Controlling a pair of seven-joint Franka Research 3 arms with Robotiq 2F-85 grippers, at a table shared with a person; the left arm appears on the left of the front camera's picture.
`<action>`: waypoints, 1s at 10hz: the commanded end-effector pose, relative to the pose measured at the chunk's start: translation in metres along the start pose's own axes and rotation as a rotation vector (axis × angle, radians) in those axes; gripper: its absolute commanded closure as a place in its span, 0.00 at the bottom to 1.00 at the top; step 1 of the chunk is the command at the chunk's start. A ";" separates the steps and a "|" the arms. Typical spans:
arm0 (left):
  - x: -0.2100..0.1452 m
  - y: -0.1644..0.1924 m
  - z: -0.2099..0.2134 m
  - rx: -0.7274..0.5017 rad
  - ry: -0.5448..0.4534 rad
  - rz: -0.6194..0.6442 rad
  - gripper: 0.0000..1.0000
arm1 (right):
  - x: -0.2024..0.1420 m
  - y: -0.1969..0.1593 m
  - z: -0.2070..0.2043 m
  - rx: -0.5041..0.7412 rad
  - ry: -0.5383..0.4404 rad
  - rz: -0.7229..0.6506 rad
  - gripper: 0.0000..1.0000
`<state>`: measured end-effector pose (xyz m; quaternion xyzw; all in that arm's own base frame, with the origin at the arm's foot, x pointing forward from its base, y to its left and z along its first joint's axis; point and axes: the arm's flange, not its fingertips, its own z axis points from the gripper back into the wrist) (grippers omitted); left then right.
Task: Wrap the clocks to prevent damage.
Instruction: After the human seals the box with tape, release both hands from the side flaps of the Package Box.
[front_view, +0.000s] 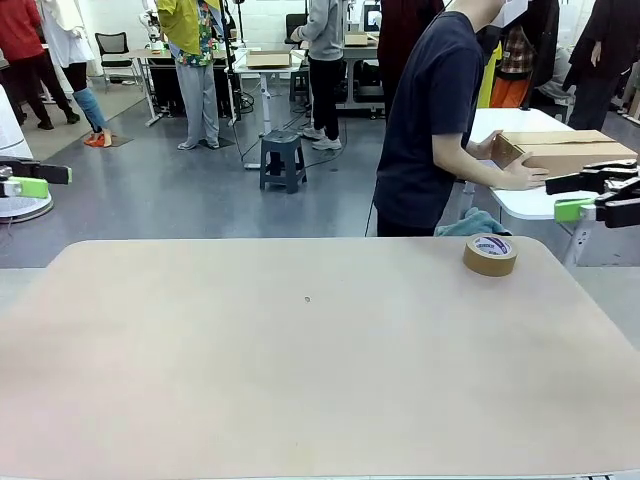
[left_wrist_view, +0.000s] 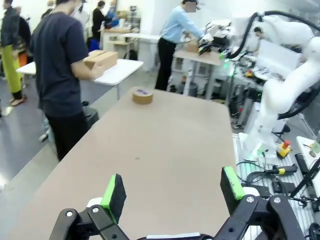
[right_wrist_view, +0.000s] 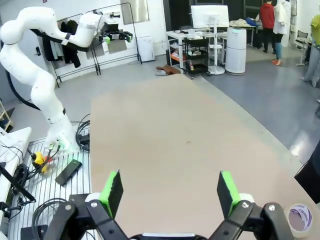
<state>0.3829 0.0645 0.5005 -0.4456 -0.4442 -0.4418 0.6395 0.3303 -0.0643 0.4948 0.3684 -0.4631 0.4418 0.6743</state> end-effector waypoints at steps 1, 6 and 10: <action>0.001 0.009 0.012 -0.045 -0.002 -0.028 0.00 | -0.009 0.000 0.001 0.003 -0.004 0.009 0.00; 0.003 0.003 0.003 -0.030 -0.011 -0.001 0.00 | -0.007 0.000 0.006 0.001 0.001 -0.005 0.00; 0.003 0.003 0.003 -0.030 -0.011 -0.001 0.00 | -0.007 0.000 0.006 0.001 0.001 -0.005 0.00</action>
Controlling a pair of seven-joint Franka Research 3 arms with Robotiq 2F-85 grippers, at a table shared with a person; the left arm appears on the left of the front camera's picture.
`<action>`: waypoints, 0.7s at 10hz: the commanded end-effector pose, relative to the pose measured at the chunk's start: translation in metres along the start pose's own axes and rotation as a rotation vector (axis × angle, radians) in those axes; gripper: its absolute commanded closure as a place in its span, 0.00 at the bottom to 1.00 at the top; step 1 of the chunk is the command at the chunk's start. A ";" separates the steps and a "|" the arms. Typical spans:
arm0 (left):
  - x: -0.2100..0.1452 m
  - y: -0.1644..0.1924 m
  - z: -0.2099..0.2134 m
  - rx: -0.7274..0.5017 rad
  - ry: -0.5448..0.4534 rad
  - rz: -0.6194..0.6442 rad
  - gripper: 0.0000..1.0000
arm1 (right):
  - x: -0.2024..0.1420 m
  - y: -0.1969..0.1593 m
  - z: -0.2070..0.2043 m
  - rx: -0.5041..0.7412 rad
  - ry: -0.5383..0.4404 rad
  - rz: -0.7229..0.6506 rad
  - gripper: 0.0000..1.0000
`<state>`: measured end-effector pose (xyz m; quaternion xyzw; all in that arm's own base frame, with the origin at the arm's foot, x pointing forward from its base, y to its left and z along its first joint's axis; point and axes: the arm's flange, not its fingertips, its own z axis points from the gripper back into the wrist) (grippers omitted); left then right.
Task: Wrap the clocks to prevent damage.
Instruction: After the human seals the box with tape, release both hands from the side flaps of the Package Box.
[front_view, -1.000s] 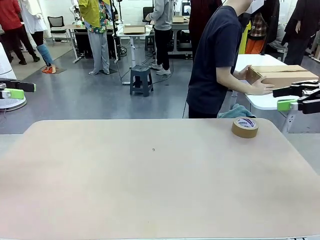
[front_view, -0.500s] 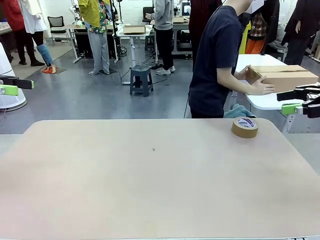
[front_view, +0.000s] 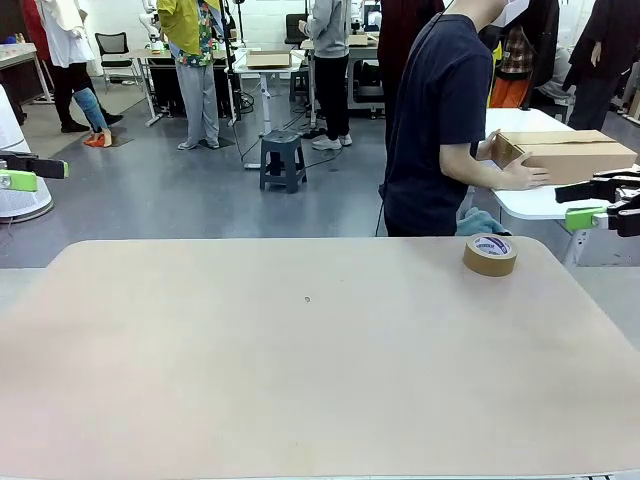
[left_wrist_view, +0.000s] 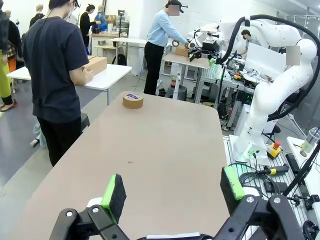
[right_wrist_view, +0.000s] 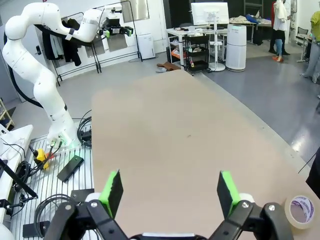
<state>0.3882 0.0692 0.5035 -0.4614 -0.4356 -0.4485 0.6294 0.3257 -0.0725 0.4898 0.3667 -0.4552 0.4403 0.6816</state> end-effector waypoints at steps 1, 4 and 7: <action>0.000 -0.003 -0.001 0.012 -0.005 -0.006 0.00 | 0.001 -0.001 -0.001 0.003 -0.017 0.007 0.00; 0.000 -0.003 -0.001 0.012 -0.005 -0.006 0.00 | 0.001 -0.001 -0.001 0.003 -0.017 0.007 0.00; 0.000 -0.003 -0.001 0.012 -0.005 -0.006 0.00 | 0.001 -0.001 -0.001 0.003 -0.017 0.007 0.00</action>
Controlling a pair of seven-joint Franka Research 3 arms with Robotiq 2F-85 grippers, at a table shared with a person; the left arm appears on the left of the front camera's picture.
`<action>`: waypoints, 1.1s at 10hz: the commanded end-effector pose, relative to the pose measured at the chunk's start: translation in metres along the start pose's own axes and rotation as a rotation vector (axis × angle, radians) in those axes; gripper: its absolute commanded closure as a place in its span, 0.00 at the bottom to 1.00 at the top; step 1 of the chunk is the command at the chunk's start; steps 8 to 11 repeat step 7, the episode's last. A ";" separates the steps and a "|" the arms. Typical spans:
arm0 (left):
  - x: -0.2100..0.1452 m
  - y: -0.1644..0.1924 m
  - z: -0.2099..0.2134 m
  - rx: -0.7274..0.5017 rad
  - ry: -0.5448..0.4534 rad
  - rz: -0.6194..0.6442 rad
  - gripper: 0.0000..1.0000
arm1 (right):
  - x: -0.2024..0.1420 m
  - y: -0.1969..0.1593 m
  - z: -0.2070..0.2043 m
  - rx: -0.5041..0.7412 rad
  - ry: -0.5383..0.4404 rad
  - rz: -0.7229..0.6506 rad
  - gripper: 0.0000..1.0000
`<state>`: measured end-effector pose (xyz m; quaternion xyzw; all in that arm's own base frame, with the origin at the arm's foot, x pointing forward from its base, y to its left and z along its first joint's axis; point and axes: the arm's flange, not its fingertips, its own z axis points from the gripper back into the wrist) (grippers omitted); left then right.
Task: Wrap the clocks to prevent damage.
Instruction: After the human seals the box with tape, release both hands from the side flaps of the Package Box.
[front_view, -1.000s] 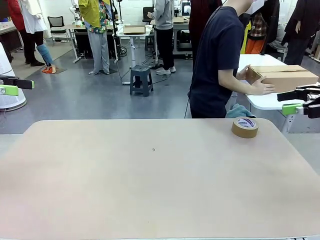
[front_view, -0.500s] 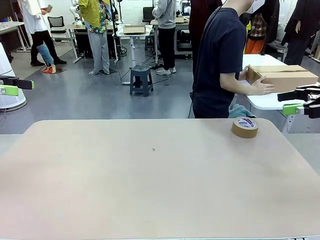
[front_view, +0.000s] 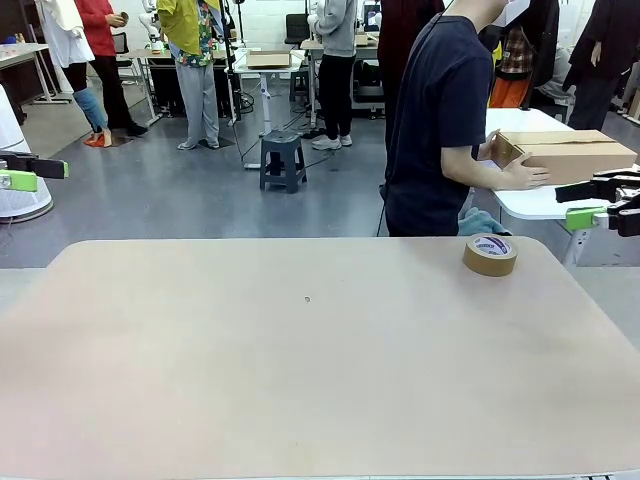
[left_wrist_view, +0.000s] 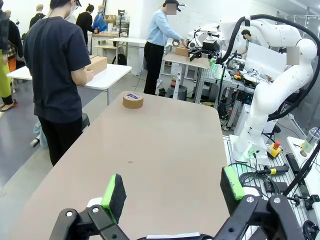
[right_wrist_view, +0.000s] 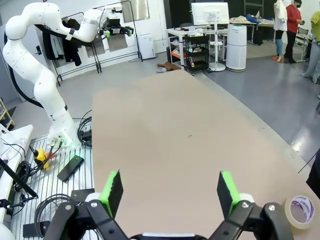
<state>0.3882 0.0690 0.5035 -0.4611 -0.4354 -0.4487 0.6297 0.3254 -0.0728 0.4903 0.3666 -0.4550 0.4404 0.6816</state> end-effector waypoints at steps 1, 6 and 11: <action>0.000 -0.003 -0.001 0.012 -0.006 -0.006 0.00 | 0.001 -0.002 -0.001 0.003 -0.018 0.007 0.00; 0.000 -0.003 -0.001 0.012 -0.006 -0.006 0.00 | 0.001 -0.002 -0.001 0.003 -0.018 0.007 0.00; 0.000 -0.003 -0.001 0.012 -0.006 -0.006 0.00 | 0.001 -0.002 -0.001 0.003 -0.018 0.007 0.00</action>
